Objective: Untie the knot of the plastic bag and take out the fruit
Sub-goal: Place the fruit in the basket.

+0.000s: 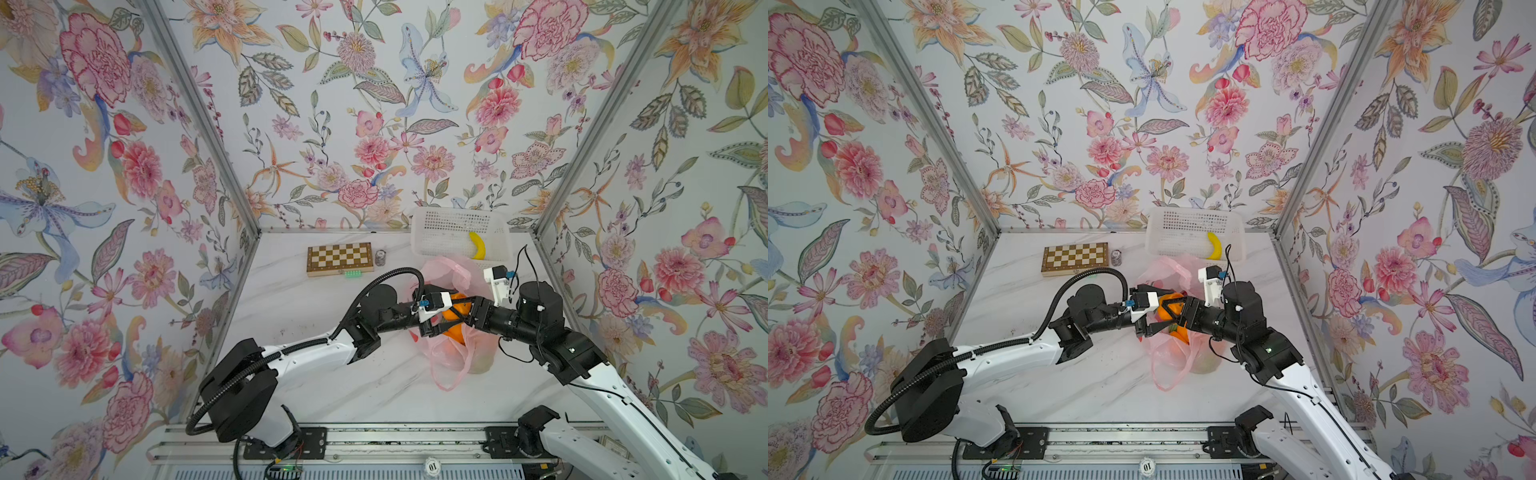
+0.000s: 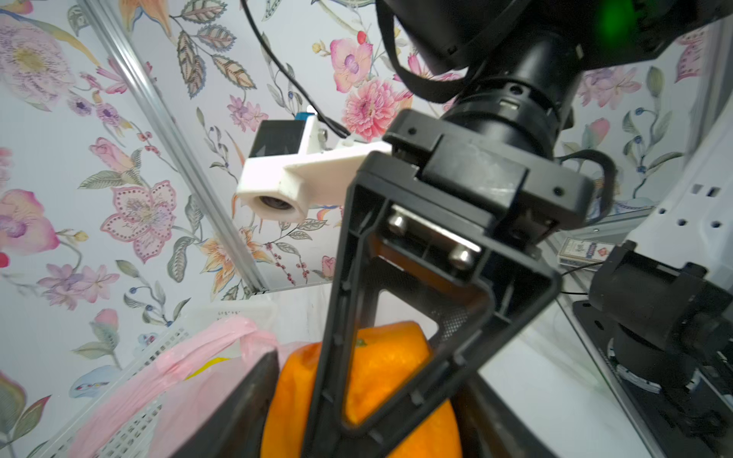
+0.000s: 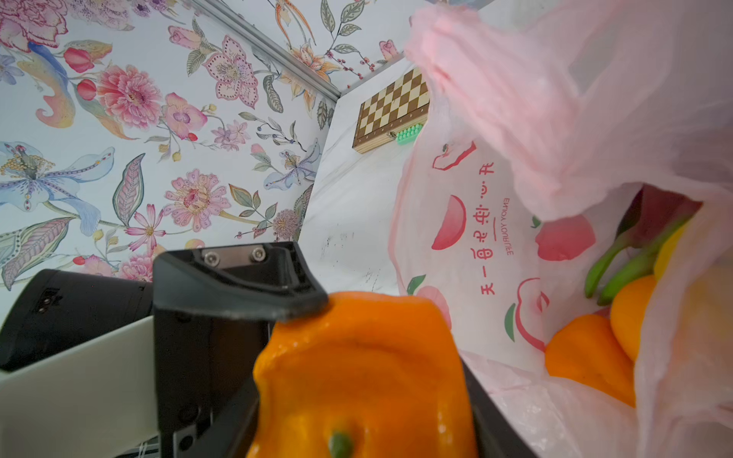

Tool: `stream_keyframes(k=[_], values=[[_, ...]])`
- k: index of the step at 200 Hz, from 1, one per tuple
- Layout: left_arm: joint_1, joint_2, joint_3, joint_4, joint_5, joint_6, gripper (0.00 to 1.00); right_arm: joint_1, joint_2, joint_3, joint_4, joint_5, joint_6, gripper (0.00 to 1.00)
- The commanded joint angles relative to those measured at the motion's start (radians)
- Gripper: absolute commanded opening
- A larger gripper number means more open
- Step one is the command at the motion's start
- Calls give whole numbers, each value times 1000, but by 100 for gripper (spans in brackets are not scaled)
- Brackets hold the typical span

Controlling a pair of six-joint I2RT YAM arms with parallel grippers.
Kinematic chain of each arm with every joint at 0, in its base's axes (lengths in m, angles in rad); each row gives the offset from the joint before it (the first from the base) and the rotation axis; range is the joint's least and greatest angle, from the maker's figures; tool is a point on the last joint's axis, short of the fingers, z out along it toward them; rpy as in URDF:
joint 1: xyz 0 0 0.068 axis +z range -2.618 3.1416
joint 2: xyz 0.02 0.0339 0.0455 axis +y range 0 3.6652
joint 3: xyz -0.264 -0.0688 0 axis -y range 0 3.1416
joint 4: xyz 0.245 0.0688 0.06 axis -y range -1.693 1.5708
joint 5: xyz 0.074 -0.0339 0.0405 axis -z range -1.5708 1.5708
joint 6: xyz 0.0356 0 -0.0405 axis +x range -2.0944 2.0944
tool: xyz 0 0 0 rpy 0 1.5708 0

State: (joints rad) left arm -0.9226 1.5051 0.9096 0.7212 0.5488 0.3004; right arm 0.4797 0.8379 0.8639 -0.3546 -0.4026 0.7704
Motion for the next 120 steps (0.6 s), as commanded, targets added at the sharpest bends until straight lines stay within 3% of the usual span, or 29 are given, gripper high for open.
stream_keyframes(k=[1,60,85,120], values=[[-9,-56,-28,49,-110,-7,85,-40,-27,57,0,96,-30,46],[-11,-172,5,-209,-240,-67,99,-252,55,236,30,132,-111,45],[-11,-200,57,-385,-275,-101,99,-360,182,343,31,84,-139,45],[-11,-211,76,-521,-304,-131,99,-415,419,520,-7,105,-226,46]])
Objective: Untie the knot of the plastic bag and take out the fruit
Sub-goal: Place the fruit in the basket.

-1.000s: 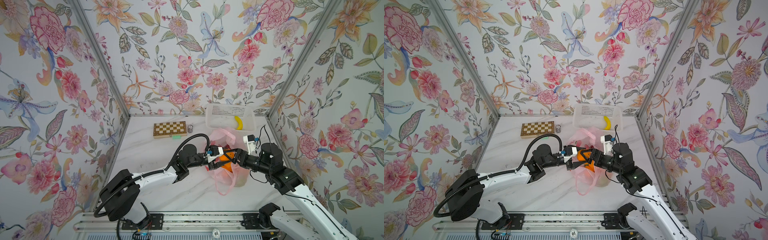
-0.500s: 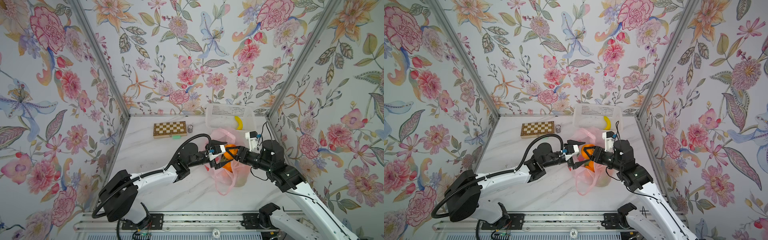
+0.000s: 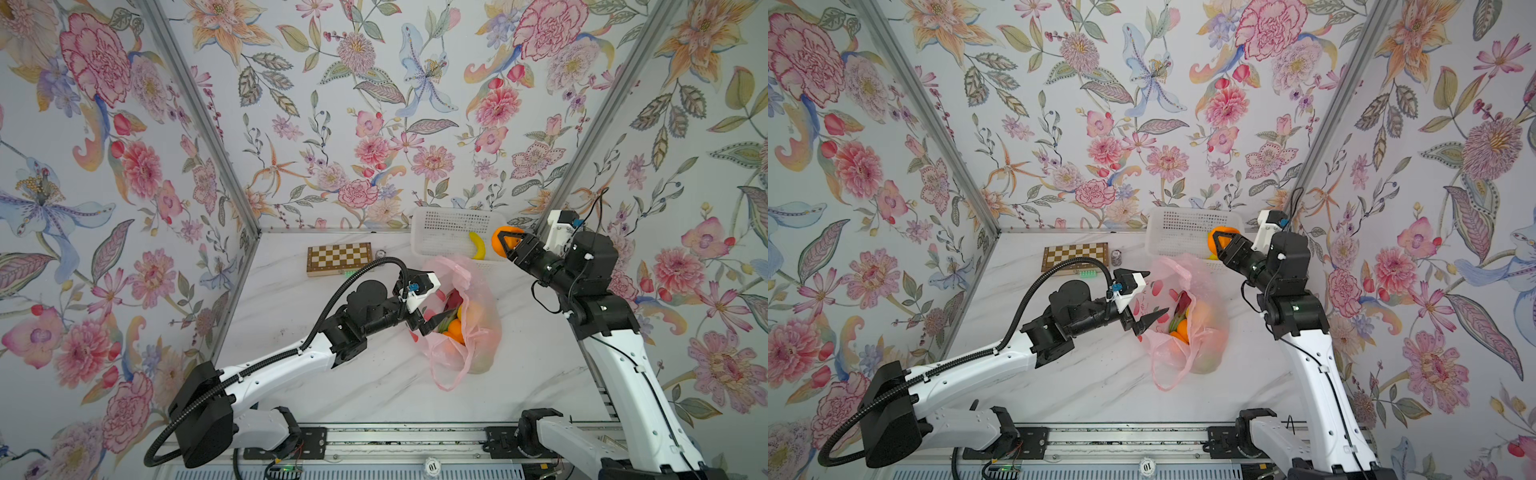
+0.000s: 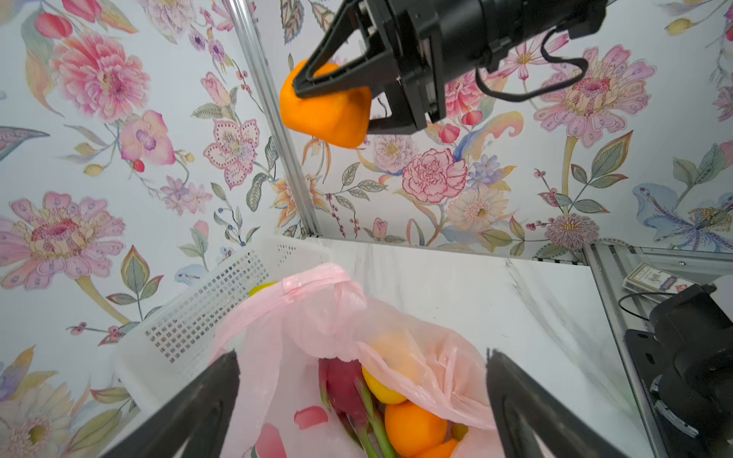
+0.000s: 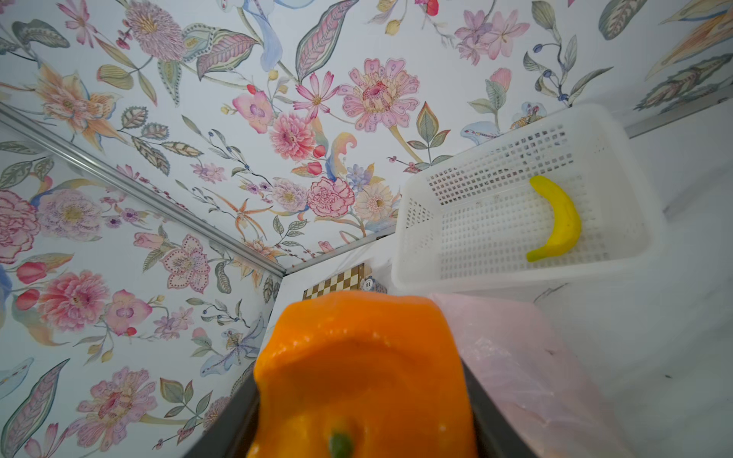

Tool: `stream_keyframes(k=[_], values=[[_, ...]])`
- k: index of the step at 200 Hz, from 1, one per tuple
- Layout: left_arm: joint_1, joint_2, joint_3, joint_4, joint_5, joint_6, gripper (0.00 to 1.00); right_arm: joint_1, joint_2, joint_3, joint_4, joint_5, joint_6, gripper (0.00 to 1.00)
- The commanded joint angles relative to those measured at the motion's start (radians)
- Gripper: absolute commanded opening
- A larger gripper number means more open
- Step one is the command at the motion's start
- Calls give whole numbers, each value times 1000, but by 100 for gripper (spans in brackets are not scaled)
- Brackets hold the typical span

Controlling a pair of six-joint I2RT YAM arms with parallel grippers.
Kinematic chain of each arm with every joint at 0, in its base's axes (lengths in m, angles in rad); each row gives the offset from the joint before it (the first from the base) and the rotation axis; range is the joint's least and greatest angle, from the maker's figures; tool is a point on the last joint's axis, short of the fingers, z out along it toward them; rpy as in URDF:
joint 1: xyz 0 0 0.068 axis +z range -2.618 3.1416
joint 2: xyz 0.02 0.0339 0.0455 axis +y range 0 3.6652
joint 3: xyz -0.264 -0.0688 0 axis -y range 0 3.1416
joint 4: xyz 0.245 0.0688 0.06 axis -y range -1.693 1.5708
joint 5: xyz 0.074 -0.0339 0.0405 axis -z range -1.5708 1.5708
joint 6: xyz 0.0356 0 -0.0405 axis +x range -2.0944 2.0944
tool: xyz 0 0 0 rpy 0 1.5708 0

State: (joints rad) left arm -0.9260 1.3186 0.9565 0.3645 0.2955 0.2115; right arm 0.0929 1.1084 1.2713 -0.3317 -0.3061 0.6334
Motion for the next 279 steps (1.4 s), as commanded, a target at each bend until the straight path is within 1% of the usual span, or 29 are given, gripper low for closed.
stream_keyframes(k=[1,30,78,107,125,148,177,191,208,217,247,279], values=[[-7,-25,30,-168,-52,-50,99,-30,157,119,-34,10,-91,46],[-7,-28,35,-228,-67,-83,99,-53,383,274,-81,99,-173,46],[-7,-18,59,-295,-85,-64,99,-68,753,547,-145,218,-230,46],[-7,5,86,-320,-95,-64,99,-69,1003,760,-200,282,-235,46],[-7,19,101,-330,-98,-69,99,-68,1147,890,-207,296,-219,46],[-7,30,117,-351,-100,-73,99,-63,1324,1048,-200,274,-190,48],[-7,24,106,-349,-113,-78,99,-51,1512,1243,-211,288,-183,47],[-7,22,99,-346,-123,-87,99,-43,1570,1297,-202,305,-186,48],[-7,21,92,-345,-128,-93,99,-38,1601,1302,-171,307,-184,51],[-7,21,88,-345,-131,-95,99,-34,1611,1302,-164,315,-184,54],[-7,27,83,-341,-139,-96,99,-27,1612,1304,-158,317,-190,80],[-7,39,89,-336,-156,-111,99,-19,1522,1301,-188,344,-241,95]])
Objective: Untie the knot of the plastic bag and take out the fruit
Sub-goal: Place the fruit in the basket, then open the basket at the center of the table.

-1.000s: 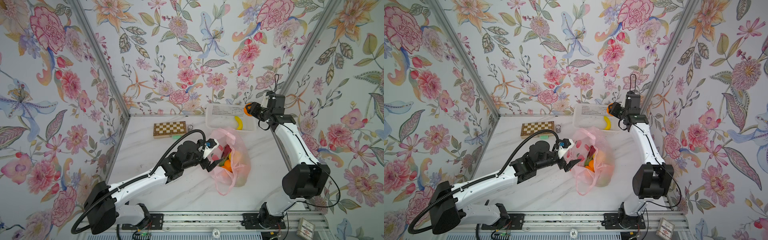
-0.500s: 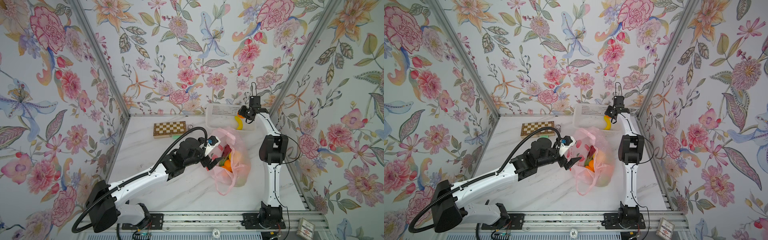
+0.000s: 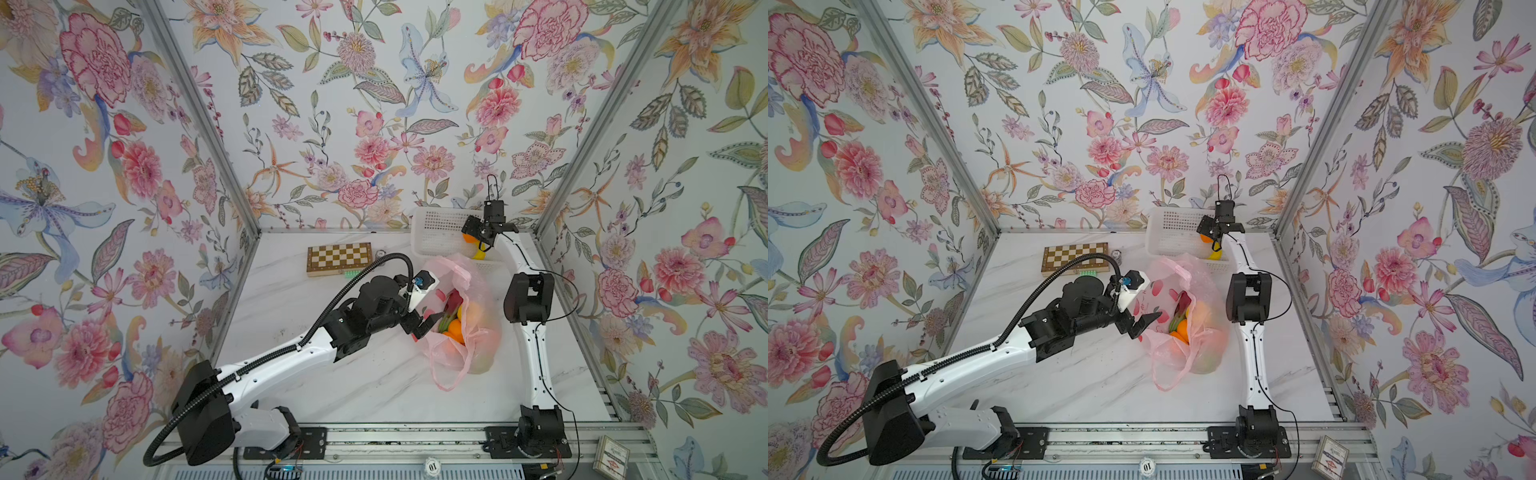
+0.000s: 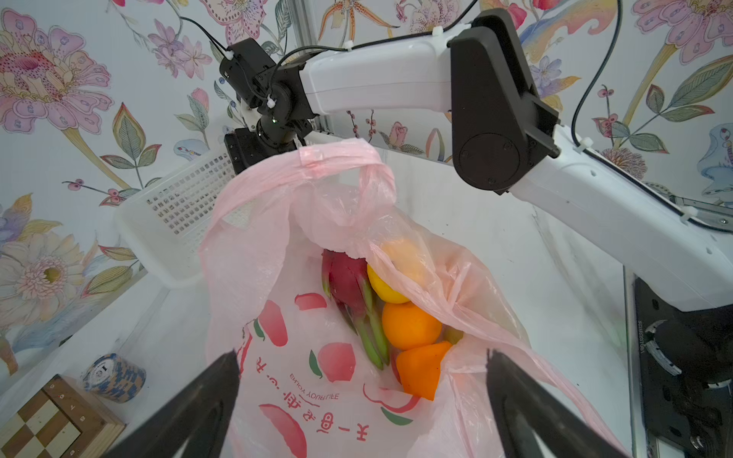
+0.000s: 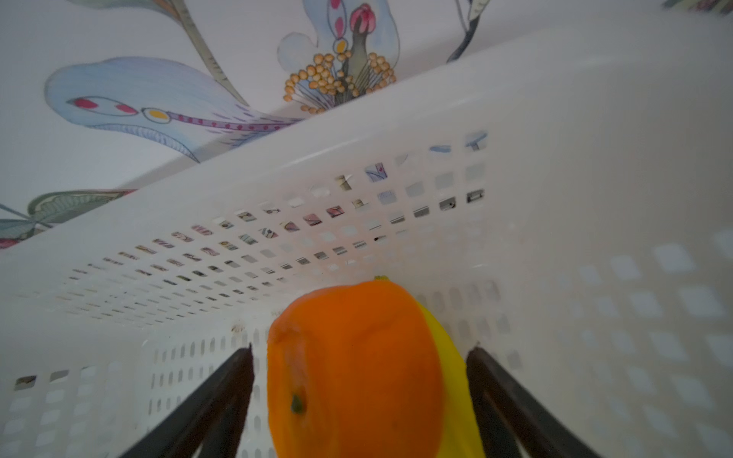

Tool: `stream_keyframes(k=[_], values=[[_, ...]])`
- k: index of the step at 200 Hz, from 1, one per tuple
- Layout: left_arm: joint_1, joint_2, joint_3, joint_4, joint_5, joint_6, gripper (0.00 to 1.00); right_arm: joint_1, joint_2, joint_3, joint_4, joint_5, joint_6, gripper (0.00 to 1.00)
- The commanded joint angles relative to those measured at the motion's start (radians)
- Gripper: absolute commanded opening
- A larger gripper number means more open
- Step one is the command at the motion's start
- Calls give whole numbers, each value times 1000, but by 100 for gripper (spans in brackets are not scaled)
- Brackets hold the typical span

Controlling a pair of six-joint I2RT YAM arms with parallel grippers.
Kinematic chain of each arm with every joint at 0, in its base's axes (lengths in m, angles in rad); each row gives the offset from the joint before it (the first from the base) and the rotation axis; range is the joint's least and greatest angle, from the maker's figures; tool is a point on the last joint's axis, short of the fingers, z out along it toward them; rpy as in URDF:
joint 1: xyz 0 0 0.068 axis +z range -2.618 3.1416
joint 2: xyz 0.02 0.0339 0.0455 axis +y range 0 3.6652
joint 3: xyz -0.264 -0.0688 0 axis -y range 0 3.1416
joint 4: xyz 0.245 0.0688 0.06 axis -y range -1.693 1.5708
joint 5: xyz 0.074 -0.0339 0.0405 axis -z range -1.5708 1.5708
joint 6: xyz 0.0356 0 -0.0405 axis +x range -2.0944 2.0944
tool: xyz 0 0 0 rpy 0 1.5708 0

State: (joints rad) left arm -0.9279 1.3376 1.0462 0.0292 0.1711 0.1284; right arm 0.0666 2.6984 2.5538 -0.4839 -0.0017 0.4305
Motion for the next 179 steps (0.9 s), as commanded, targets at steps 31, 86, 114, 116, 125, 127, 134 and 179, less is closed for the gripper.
stream_keyframes(k=[31,86,114,116,125,127,134,179], values=[[-5,33,-12,22,-53,-61,98,11,-214,-38,-86,35,-60,98],[-6,86,-14,35,-121,-163,75,49,-664,-524,-13,-23,-59,99],[-6,119,-6,33,-130,-215,66,64,-955,-879,128,-30,-32,99],[-6,121,-6,34,-129,-218,65,66,-982,-903,137,-32,-30,99],[-6,132,-3,41,-125,-229,63,70,-1077,-1002,170,-38,-16,99],[-5,134,-2,42,-125,-231,63,70,-1097,-1025,177,-39,-12,99],[-5,144,2,45,-123,-238,62,74,-1166,-1094,191,-47,1,99],[-5,218,54,31,-147,-268,54,136,-1591,-1452,157,-28,98,98]])
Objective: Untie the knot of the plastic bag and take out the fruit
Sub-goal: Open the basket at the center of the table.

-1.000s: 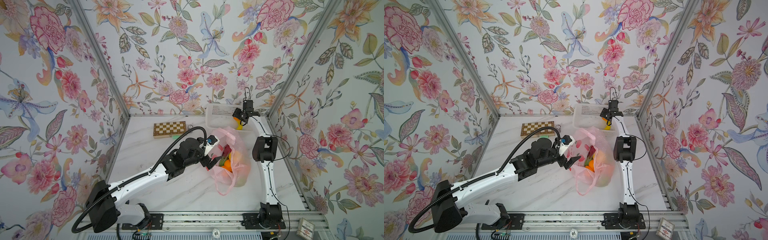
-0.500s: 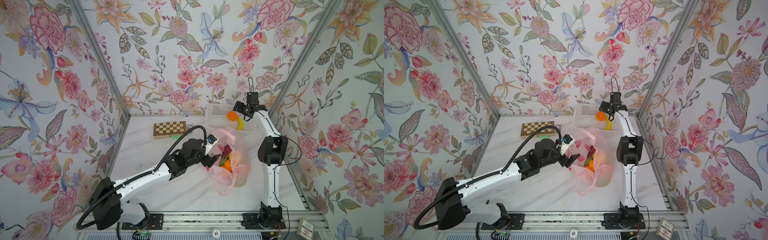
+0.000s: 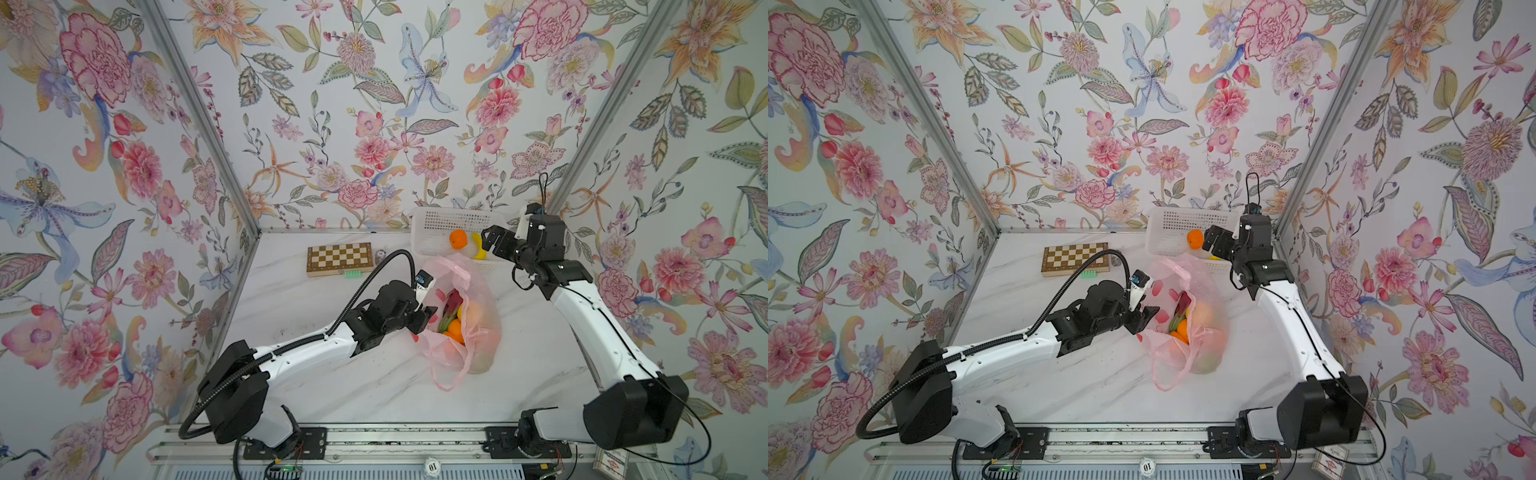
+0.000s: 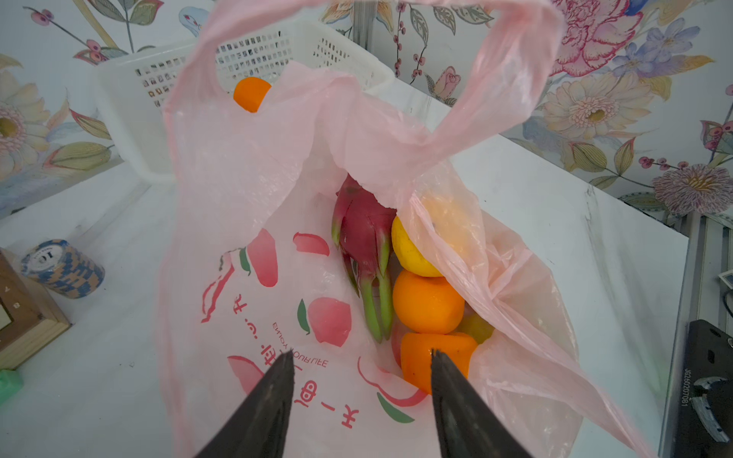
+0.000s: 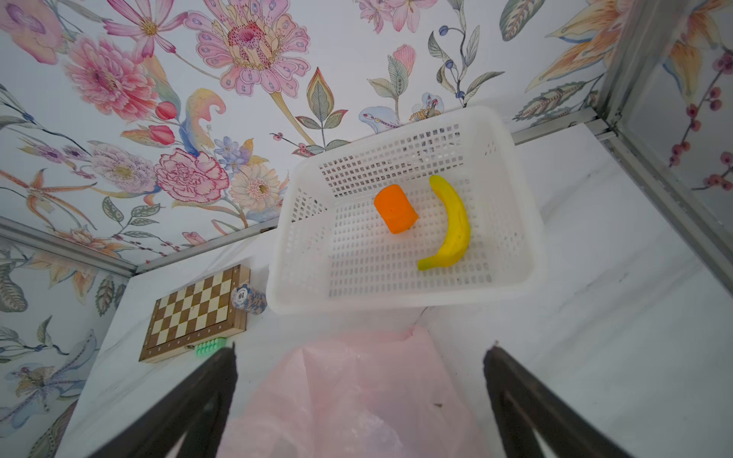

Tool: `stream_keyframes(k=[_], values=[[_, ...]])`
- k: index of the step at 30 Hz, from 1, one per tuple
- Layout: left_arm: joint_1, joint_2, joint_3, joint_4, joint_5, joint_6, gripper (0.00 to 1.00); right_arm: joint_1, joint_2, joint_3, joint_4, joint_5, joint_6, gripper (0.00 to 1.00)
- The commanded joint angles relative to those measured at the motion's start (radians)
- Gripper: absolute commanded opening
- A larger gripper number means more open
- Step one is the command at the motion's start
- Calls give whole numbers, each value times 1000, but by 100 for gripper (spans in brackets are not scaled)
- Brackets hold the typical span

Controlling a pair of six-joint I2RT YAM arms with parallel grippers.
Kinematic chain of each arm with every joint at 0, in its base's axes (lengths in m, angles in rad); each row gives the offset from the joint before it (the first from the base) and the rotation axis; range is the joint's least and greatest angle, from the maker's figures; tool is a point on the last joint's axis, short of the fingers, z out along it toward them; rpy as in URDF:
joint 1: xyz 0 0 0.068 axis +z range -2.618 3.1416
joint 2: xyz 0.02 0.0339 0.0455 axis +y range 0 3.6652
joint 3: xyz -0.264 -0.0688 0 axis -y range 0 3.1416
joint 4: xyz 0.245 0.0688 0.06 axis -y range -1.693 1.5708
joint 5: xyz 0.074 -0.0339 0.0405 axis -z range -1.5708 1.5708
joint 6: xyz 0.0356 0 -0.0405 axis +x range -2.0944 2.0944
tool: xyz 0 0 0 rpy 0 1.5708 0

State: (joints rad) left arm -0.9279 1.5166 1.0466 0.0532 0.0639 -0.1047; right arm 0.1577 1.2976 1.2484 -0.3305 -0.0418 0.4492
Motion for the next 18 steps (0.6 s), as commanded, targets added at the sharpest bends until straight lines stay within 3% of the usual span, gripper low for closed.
stream_keyframes(k=[1,5,10,18], values=[[-5,56,56,5,-39,-35,54,47,-199,-154,2,13,82,98],[-6,133,110,-29,-56,-21,52,118,-433,-311,-61,67,149,97],[-5,209,199,-85,-34,-14,51,208,-590,-409,-172,54,218,94],[-1,305,242,-36,29,-66,50,375,-562,-530,-309,250,251,93]])
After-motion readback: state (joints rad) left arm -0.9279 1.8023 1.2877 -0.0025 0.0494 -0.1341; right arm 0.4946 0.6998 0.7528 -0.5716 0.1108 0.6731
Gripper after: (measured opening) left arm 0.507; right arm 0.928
